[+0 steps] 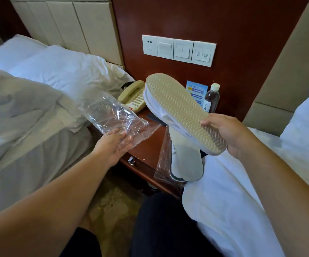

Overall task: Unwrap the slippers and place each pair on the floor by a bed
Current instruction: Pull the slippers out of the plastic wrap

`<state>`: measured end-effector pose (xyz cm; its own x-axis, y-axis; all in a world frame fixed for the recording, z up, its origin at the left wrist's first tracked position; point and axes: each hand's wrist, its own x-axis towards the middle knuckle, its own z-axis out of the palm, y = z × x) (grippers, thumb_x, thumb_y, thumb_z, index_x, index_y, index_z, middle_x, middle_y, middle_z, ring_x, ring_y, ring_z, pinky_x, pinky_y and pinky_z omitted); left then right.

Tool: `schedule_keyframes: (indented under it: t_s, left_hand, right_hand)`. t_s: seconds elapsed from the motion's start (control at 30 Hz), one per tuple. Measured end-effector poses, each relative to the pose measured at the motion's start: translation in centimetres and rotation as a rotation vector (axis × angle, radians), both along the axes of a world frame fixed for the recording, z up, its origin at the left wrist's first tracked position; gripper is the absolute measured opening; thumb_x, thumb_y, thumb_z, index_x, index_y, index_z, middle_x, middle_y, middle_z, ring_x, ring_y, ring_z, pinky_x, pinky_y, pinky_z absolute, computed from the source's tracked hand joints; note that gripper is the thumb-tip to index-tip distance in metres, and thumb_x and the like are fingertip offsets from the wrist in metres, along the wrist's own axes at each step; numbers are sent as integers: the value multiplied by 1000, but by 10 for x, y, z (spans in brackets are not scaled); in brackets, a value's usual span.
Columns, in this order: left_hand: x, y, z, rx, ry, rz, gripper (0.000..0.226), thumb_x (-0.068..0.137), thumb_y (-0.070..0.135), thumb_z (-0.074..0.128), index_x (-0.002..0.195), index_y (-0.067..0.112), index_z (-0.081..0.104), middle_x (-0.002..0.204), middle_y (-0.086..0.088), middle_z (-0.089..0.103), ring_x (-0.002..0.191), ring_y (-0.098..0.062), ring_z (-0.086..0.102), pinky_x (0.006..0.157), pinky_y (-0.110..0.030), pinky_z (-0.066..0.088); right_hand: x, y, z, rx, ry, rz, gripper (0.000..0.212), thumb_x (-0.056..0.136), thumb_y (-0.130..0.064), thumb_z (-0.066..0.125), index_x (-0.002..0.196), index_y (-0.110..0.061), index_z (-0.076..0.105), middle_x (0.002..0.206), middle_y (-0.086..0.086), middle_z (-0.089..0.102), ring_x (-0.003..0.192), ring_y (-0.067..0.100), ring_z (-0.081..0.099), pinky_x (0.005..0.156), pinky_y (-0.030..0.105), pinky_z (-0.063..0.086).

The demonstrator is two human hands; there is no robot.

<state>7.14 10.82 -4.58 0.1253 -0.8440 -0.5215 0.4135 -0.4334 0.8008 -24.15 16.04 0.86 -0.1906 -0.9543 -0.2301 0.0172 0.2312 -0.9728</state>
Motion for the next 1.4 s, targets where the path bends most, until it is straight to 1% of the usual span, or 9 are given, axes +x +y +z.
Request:
schedule_keyframes:
  t_s: [0.2, 0.33, 0.47, 0.6, 0.77, 0.93, 1.07, 1.23, 1.4]
  left_hand:
    - [-26, -25, -36, 138, -37, -197, 37, 85, 30, 73, 117, 17, 58, 116, -12, 58, 109, -33, 61, 72, -47, 56]
    - [-26, -33, -55, 293, -113, -237, 78, 81, 42, 75, 145, 21, 37, 152, -15, 33, 136, -35, 38, 94, -53, 44]
    - [-29, -33, -57, 264, -261, -171, 47, 78, 39, 76, 117, 20, 58, 132, -8, 55, 126, -26, 50, 84, -41, 50]
    - [-37, -34, -40, 100, -334, -201, 32, 79, 37, 72, 107, 24, 66, 87, -2, 67, 78, -11, 65, 69, -32, 59]
    - [-43, -29, -1, -99, -273, -275, 13, 83, 31, 70, 95, 27, 69, 79, 6, 74, 70, -10, 69, 59, -27, 56]
    - [-47, -11, 35, -201, -253, -293, 25, 83, 27, 71, 106, 22, 63, 93, -4, 73, 73, -16, 72, 60, -29, 55]
    - [-48, 9, 60, -234, -282, -367, 45, 74, 36, 79, 114, 27, 59, 106, -4, 71, 92, -20, 72, 72, -39, 61]
    - [-50, 35, 86, -302, -294, -370, 81, 59, 46, 87, 127, 31, 46, 109, 0, 66, 91, -19, 64, 82, -52, 55]
    - [-36, 49, 100, -344, -169, -300, 88, 59, 38, 92, 129, 28, 41, 109, -4, 71, 78, -15, 72, 64, -34, 55]
  right_hand:
    - [-10, -13, -16, 47, -6, -47, 19, 73, -21, 74, 91, -15, 76, 79, 5, 75, 60, 17, 70, 48, 21, 49]
    - [-8, -22, -27, 66, 10, -21, 9, 74, -23, 74, 81, -19, 77, 81, 4, 76, 65, 19, 71, 54, 24, 52]
    - [4, -30, -35, 74, 12, 4, 9, 73, -22, 76, 80, -18, 78, 84, 7, 77, 69, 21, 72, 61, 29, 56]
    - [22, -34, -38, 55, 13, 46, 18, 75, -20, 78, 92, -21, 77, 85, 0, 78, 72, 17, 75, 55, 24, 55]
    - [44, -33, -31, 14, 39, 51, 26, 74, -27, 81, 98, -23, 73, 87, -4, 78, 79, 18, 75, 70, 35, 60]
    - [66, -28, -12, -10, 92, 34, 36, 71, -34, 82, 99, -32, 60, 101, -5, 71, 93, 22, 68, 80, 47, 56]
    - [86, -18, 9, -54, 123, 49, 31, 78, -32, 79, 93, -35, 51, 98, -11, 67, 86, 14, 65, 61, 32, 49]
    - [113, 2, 28, -154, 111, 98, 38, 74, -18, 79, 97, -34, 53, 90, -12, 65, 80, 8, 65, 65, 26, 47]
    - [130, 24, 51, -213, -141, 252, 43, 69, -13, 78, 108, -21, 61, 89, -7, 70, 78, 8, 70, 63, 23, 51]
